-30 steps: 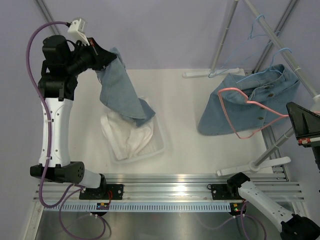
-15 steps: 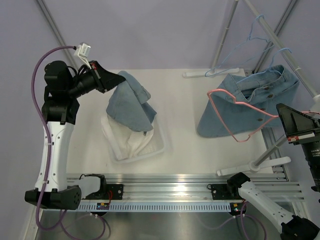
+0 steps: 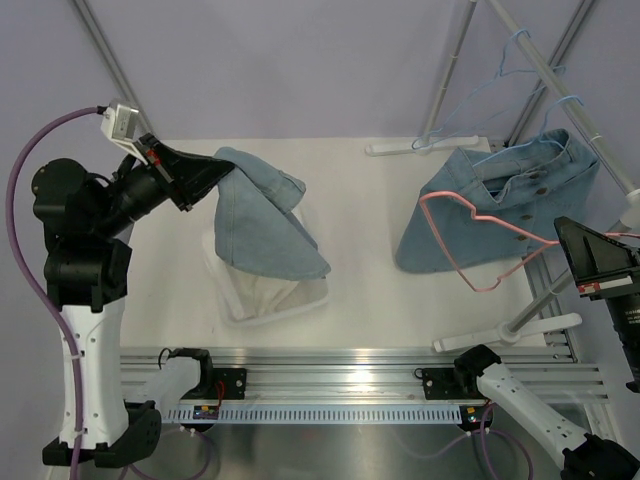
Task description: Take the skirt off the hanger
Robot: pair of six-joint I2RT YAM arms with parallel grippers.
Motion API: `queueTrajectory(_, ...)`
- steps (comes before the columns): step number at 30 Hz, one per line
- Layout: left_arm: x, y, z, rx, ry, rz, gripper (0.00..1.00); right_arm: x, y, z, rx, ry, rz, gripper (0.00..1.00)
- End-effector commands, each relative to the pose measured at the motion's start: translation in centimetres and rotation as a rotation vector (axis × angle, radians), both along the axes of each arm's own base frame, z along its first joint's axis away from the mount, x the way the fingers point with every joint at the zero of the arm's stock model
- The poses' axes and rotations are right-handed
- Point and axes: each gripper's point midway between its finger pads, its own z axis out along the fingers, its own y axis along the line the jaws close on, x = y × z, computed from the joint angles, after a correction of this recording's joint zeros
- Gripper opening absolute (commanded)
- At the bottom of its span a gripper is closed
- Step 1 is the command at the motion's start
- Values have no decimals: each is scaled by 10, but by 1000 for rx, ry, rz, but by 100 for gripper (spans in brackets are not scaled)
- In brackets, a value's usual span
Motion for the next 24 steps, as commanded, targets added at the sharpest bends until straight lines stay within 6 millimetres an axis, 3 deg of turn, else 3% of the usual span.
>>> queueTrajectory(1,-2,8,14,-5,-64,74,0,-5,-1,8,21,-19,13,0)
queueTrajectory(3,6,10,0,-5,-25,90,0,-5,-1,6,21,-15,11,0)
queueTrajectory(6,30,16,-37,9,56,145,0,-4,-1,4,19,-11,11,0)
queueTrajectory(7,45,19,-63,21,114,170,0,-4,-1,4,18,-10,12,0)
queueTrajectory(11,76,22,-114,65,217,189,0,-3,0,2,13,-5,12,0)
queueTrajectory(17,111,35,-141,128,242,280,0,-3,-3,1,8,0,-2,0)
queueTrajectory(21,120,35,-168,145,300,277,0,-4,-4,0,10,-2,-3,0)
queueTrajectory(24,121,35,-208,140,378,281,0,-3,-3,-5,10,9,-3,0)
